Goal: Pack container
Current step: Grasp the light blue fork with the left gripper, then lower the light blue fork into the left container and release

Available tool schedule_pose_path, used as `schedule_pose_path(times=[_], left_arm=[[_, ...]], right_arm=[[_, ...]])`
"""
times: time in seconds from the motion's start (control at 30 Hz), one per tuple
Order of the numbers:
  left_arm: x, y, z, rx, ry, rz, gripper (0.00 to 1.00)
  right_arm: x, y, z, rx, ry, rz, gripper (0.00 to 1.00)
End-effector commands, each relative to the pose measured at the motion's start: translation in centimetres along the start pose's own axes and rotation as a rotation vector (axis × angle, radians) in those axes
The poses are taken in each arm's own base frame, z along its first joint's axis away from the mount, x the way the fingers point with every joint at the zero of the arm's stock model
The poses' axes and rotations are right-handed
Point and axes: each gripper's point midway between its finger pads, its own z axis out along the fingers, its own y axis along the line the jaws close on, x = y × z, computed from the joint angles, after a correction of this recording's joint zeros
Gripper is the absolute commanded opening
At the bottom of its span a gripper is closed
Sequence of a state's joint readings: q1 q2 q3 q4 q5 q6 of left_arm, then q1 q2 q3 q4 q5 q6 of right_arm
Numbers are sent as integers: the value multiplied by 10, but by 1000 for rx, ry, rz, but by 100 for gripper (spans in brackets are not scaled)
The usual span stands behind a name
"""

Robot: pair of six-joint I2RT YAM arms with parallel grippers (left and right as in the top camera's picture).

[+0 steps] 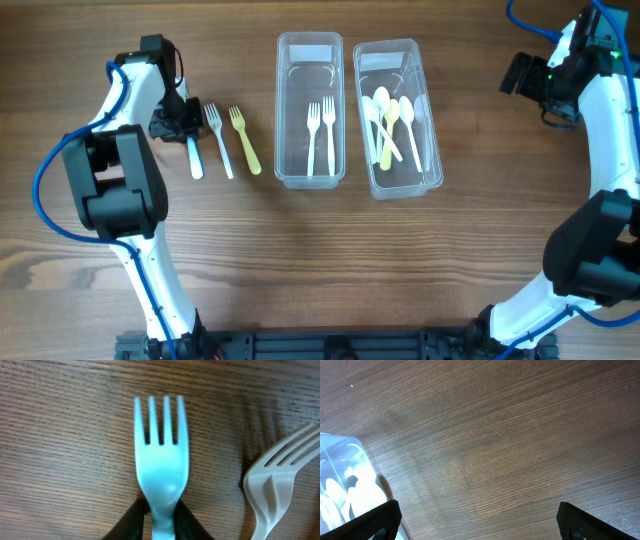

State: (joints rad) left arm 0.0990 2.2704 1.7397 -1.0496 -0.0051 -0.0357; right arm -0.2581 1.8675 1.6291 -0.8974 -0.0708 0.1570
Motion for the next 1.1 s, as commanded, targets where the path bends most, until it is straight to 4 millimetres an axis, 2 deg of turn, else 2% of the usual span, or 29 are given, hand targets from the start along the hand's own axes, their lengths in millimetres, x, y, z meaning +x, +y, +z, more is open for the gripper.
schedule_pose_path(times=[0.0,0.1,0.2,0.27,0.3,0.4,0.43,0.47,0.53,0.6,0.63,0.7,0.77,0.83,0.93,0.97,1.07], left_arm=[[8,-3,8,18,37,59,12],[14,-8,-3,16,55,97,10],[11,-14,-36,9,37,117,9],[8,-25,-67,19,1,130,5],[9,-45,-102,59,-40,147,4],[15,-97,-160,183,-138,194,4],[20,-121,-181,215,-194,240,4],[23,-139,-193,229,-238,270,4],[32,-179,-205,262,-293,337,6],[45,-225,-201,288,-310,403,10],[47,-240,-194,276,-314,419,14],[45,-255,-174,224,-318,404,20],[46,-266,-149,200,-280,392,22],[49,-270,-123,184,-221,383,24],[49,-270,-98,160,-173,382,22],[48,-268,-96,158,-169,377,17],[49,-258,-113,151,-184,366,20]], right_arm=[[4,2,8,-8,21,0,100],[4,2,8,-8,21,0,100],[4,2,8,-8,20,0,100],[4,2,8,-8,21,0,100],[4,2,8,-8,21,0,100],[4,2,8,-8,21,0,100],[4,2,8,-8,21,0,100],[4,2,8,-8,20,0,99],[4,2,8,-8,21,0,100],[4,2,8,-8,21,0,100],[4,2,8,-8,21,0,100],[4,2,8,-8,21,0,100],[4,2,8,-8,21,0,100],[4,2,8,-8,21,0,100],[4,2,8,-8,21,0,100],[4,2,8,-8,21,0,100],[4,2,8,-8,21,0,100]])
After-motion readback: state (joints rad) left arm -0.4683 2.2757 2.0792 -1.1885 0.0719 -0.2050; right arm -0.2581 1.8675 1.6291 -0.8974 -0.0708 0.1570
